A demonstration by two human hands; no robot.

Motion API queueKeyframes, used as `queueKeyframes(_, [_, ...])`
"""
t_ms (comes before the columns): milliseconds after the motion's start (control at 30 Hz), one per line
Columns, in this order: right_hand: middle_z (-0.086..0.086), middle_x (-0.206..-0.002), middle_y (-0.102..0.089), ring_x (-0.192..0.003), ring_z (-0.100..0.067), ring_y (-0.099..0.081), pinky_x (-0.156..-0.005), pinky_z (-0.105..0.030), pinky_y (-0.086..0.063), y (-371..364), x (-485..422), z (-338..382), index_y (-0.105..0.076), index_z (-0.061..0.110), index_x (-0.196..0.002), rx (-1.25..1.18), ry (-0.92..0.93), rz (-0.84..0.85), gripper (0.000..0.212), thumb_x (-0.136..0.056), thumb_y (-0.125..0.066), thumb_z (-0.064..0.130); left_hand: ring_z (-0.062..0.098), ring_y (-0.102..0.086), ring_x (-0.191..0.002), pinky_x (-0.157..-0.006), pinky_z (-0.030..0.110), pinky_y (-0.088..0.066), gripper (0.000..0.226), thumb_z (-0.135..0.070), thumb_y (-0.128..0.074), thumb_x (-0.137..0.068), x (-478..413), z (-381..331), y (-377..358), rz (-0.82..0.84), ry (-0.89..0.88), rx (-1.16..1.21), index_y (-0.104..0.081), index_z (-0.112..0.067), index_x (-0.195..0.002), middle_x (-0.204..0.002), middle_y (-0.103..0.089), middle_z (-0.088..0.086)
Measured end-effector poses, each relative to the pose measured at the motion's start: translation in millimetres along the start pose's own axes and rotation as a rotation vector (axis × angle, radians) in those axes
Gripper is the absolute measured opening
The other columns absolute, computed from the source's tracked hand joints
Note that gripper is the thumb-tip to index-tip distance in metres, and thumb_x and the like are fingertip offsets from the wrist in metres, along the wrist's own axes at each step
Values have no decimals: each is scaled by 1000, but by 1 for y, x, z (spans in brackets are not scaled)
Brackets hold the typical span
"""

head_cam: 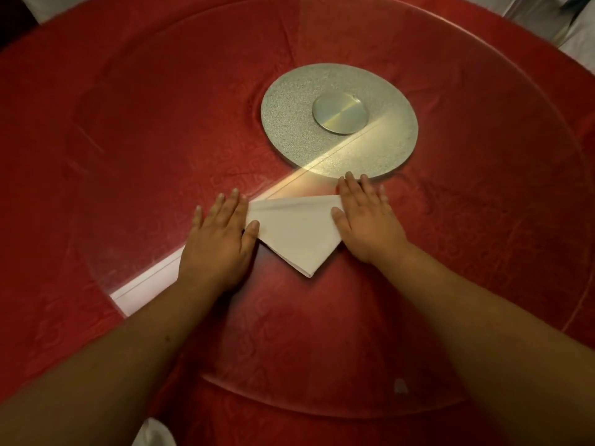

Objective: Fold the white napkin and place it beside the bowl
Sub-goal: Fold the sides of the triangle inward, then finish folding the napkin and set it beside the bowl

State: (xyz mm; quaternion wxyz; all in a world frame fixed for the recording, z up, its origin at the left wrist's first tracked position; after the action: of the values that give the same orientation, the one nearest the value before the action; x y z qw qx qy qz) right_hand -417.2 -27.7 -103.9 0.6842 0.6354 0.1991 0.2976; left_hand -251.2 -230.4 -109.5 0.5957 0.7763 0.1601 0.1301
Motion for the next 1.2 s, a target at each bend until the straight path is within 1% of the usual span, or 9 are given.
queueKeyframes(167, [-7,-170,-7,-157,-27,0,-126,-51,-3,3,3,1,-10,12,-162,-2,-48,-33,66,-105,-20,45,28,-32,-151,-125,52,-20,55,-40,-32,-107,4,-3,12,-96,14,62,-42,-14,-155,-163,-39,7])
queueKeyframes(267, [-11,-168,-15,-156,-29,-5,-126,-50,-4,10,9,2,-17,7,-160,-19,-121,-106,63,-106,-30,36,38,-54,-122,-103,53,-44,36,-25,-50,-102,8,-3,31,-252,35,97,-66,-10,-131,-134,-64,14])
queueKeyframes(367, [-13,-163,-31,-154,-32,-17,-125,-52,-12,28,23,22,-31,5,-156,-80,-95,-245,58,-101,-44,21,32,-57,-95,-77,41,-45,22,-24,-60,-93,6,3,42,-261,96,155,-73,-14,-108,-107,-67,10])
queueKeyframes(533, [-10,-130,-62,-122,-31,-55,-101,-48,-45,43,60,96,-60,10,-134,-176,212,-339,48,-93,-59,35,16,-56,-77,-58,29,-37,20,-33,-66,-80,4,18,32,109,355,276,-70,-32,-99,-87,-62,-9])
queueKeyframes(700, [-3,-121,-60,-109,-26,-53,-91,-43,-45,15,92,135,-59,17,-129,-78,336,-114,60,-85,-58,58,20,-71,-69,-64,38,-60,18,-33,-70,-63,28,2,20,436,439,452,-78,-19,-71,-73,-75,2])
queueKeyframes(833, [-2,-116,-61,-106,-26,-55,-89,-42,-46,12,112,133,-61,17,-125,-112,330,-140,51,-84,-57,47,15,-58,-45,-41,21,-42,17,-27,-73,-70,55,-15,9,661,447,610,-75,-10,-70,-59,-69,3])
queueKeyframes(1033, [-5,-115,-66,-106,-28,-60,-90,-42,-50,13,146,115,-68,14,-123,-124,363,-224,47,-83,-54,35,25,-57,-68,-61,31,-43,22,-31,-73,-79,104,-50,-5,1034,378,824,-79,-12,-68,-80,-76,11])
queueKeyframes(1100, [-5,-113,-68,-103,-28,-62,-87,-43,-51,11,155,113,-70,14,-117,-132,419,-242,37,-84,-61,28,24,-61,-67,-58,30,-47,25,-36,-75,-79,104,-52,-5,980,344,814,-80,-12,-76,-81,-78,10])
queueKeyframes(1200, [-4,-112,-70,-101,-28,-65,-87,-43,-52,8,162,112,-73,15,-113,-126,493,-239,31,-83,-69,23,17,-70,-72,-61,32,-57,20,-42,-65,-89,74,-31,15,390,263,596,-75,-25,-89,-80,-76,-3])
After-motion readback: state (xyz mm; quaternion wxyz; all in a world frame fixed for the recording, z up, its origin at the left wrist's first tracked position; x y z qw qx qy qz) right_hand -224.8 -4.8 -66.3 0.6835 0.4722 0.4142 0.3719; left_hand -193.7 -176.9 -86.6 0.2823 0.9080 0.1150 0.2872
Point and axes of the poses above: each hand's wrist, its own x-axis away from the middle knuckle, its own y-axis out of the back of the hand, z = x × y, the point moved 8 cm from there along -x, towards the middle knuckle
